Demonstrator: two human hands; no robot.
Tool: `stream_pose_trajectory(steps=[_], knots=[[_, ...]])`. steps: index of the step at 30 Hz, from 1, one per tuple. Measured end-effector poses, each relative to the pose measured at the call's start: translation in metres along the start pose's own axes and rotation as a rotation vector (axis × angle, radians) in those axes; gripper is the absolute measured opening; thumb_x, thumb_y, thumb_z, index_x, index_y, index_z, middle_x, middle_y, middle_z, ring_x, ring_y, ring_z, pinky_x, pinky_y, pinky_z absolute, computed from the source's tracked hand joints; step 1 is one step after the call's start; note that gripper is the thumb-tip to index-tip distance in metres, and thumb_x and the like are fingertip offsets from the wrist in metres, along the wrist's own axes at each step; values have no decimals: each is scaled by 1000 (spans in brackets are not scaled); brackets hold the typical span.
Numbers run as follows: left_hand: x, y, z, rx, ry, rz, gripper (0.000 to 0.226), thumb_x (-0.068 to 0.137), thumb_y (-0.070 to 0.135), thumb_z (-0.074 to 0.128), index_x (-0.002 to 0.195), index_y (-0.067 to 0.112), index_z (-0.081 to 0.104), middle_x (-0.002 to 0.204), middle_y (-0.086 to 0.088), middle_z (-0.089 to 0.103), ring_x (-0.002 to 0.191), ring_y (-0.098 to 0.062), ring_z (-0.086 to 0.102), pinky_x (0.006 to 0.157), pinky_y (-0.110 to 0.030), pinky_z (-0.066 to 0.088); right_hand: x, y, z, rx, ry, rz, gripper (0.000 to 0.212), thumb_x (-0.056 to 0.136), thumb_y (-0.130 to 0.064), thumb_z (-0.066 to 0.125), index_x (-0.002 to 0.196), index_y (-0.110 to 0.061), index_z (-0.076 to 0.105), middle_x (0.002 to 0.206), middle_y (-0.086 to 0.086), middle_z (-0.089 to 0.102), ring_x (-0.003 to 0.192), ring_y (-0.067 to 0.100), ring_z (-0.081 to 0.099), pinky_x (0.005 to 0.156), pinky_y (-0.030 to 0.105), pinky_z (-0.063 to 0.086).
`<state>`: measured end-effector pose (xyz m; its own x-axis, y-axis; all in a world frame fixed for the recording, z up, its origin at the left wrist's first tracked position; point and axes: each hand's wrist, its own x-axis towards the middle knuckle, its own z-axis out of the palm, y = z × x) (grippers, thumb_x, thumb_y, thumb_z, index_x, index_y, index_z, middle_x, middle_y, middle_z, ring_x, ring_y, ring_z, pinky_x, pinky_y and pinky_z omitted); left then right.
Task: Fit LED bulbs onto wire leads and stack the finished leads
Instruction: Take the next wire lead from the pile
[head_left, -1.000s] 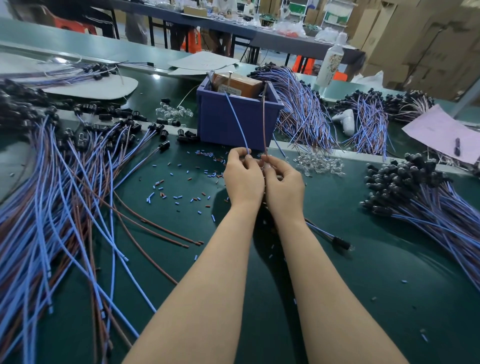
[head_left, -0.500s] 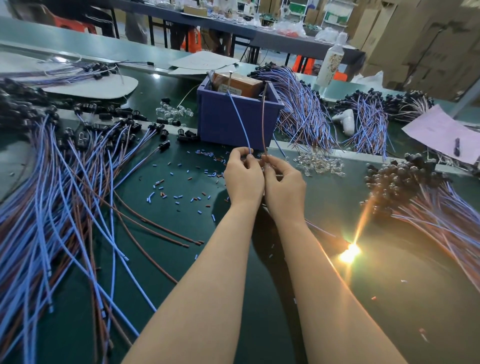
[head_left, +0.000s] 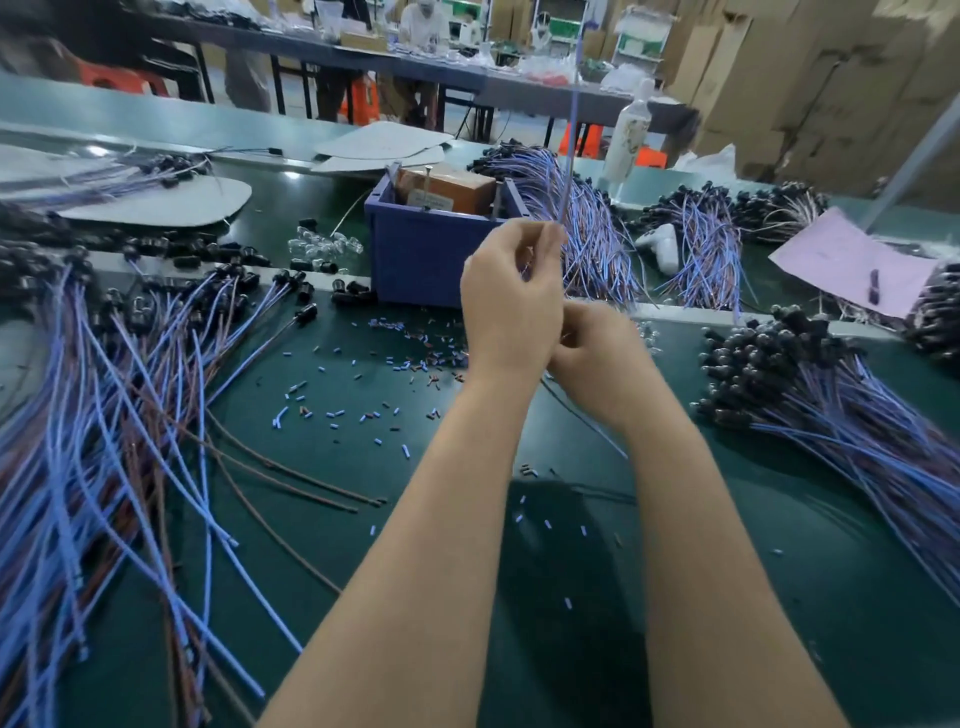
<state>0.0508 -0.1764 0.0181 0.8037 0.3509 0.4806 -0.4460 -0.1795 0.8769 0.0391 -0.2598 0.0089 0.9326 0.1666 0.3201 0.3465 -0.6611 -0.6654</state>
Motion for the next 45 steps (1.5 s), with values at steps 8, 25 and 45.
stream_pose_trajectory(steps=[8, 25, 45], knots=[[-37, 41, 60, 184, -551, -269, 57, 97, 53, 35, 65, 10, 54, 78, -22, 65, 77, -38, 61, 66, -35, 45, -21, 32, -83, 258, 666, 76, 33, 95, -31, 55, 63, -22, 59, 58, -9, 63, 56, 6, 62, 63, 27, 52], [-112, 6, 234, -249, -804, -792, 13, 96, 2, 39, 87, 1, 49, 94, -18, 60, 63, -20, 54, 55, -24, 43, -97, 144, -128, 1566, 1145, 668, 32, 103, -20, 36, 80, -5, 52, 67, 8, 64, 52, 12, 64, 53, 21, 54], [9, -5, 19, -361, 201, -404, 13, 93, 8, 47, 87, 15, 56, 75, 2, 60, 67, -11, 53, 69, -27, 44, 4, 28, 32, 751, 303, 342, 17, 91, -1, 49, 90, -9, 64, 71, 4, 65, 62, 11, 58, 60, 22, 49]])
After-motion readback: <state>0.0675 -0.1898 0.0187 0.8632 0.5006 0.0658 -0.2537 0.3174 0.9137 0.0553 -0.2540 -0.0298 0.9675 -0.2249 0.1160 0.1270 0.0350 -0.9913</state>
